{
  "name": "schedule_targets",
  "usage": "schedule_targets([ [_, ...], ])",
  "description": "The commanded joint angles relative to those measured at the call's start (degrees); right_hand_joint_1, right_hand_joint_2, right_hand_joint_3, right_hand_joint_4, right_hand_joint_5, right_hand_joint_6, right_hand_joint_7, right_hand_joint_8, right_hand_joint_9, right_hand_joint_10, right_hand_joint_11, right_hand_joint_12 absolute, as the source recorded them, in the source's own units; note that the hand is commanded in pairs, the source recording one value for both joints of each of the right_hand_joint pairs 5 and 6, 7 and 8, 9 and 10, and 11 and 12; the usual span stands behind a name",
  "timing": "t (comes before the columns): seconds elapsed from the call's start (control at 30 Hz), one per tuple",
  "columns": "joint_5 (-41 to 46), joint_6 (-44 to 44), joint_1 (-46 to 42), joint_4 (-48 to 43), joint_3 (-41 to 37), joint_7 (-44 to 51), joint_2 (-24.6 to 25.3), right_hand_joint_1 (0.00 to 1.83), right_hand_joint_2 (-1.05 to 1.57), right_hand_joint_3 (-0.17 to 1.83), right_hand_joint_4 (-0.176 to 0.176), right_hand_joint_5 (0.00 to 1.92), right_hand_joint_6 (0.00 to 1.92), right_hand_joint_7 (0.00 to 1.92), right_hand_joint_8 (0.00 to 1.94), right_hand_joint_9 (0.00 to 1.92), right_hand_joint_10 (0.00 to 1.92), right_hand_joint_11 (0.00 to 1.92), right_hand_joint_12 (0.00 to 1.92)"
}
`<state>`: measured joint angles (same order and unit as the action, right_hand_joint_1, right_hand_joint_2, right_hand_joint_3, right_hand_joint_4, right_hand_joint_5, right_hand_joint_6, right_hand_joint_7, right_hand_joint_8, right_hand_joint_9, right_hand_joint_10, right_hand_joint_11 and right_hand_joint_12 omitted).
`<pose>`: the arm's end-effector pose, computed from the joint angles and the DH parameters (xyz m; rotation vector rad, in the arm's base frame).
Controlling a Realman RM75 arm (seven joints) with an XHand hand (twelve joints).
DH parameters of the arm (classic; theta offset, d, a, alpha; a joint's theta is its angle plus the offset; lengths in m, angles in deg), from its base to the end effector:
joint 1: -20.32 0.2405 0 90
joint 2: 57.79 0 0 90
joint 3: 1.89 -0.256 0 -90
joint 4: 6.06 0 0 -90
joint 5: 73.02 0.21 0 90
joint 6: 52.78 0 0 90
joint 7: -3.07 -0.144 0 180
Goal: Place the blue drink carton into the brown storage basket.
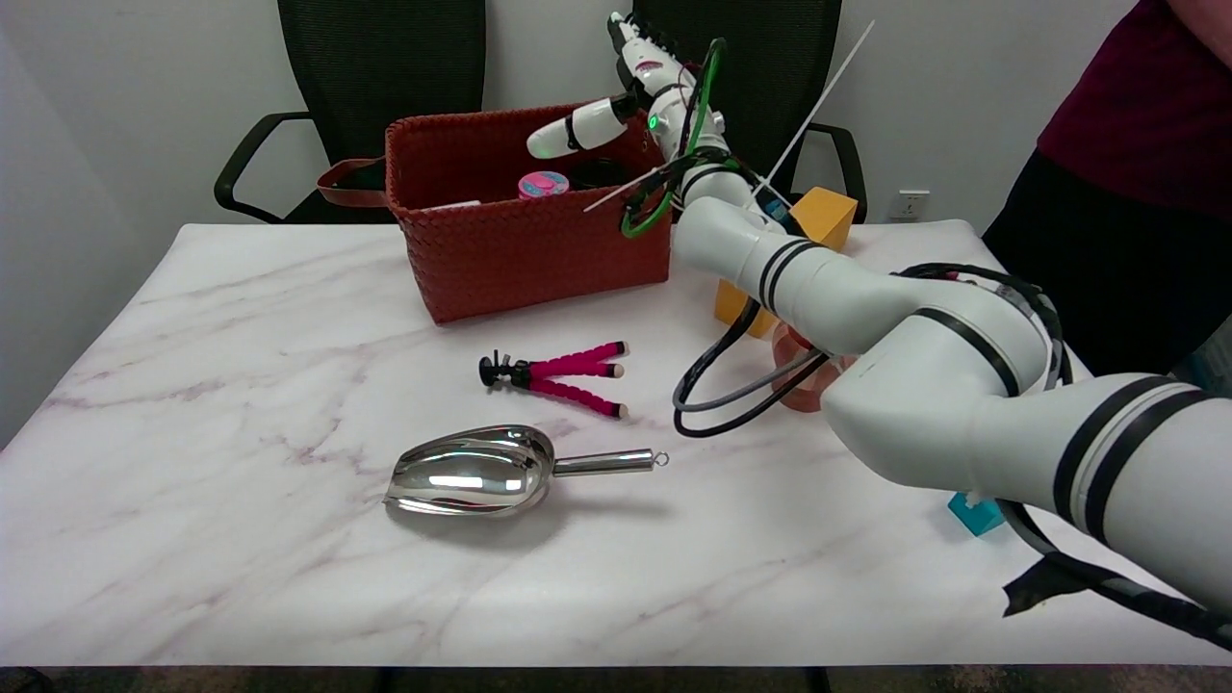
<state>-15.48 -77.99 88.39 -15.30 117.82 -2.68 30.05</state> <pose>-0.1249 -0.5815 0.2644 1.4047 -0.2950 0.5878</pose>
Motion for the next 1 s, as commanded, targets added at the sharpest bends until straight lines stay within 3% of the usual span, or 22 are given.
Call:
schedule_targets([
  [0.03,1.82,-15.22,-10.26,-15.31,-0.95,0.34,-6.28,0.94,0.21,0.06,0.000,0.02,0.02,0.00,0.00,0.00,0.00,0.00,0.00],
  [0.23,11.96,-19.62,-26.58,-39.01,-5.68,0.60,-17.22,1.04,0.37,0.24,0.000,0.10,0.10,0.00,0.00,0.01,0.01,0.03,0.03],
  [0.4,15.10,-27.94,-39.68,-52.62,-10.25,1.21,-23.19,1.07,0.56,0.49,0.000,0.10,0.10,0.05,0.05,0.08,0.08,0.14,0.14],
  [0.73,15.16,-33.39,-64.70,-68.25,-24.29,6.27,-24.49,1.12,0.58,0.64,0.000,0.09,0.09,0.17,0.17,0.12,0.12,0.21,0.21],
  [1.0,15.08,-45.36,-73.13,-70.37,-24.91,5.79,-23.96,1.15,0.55,0.69,0.000,0.08,0.08,0.20,0.20,0.13,0.13,0.21,0.21],
])
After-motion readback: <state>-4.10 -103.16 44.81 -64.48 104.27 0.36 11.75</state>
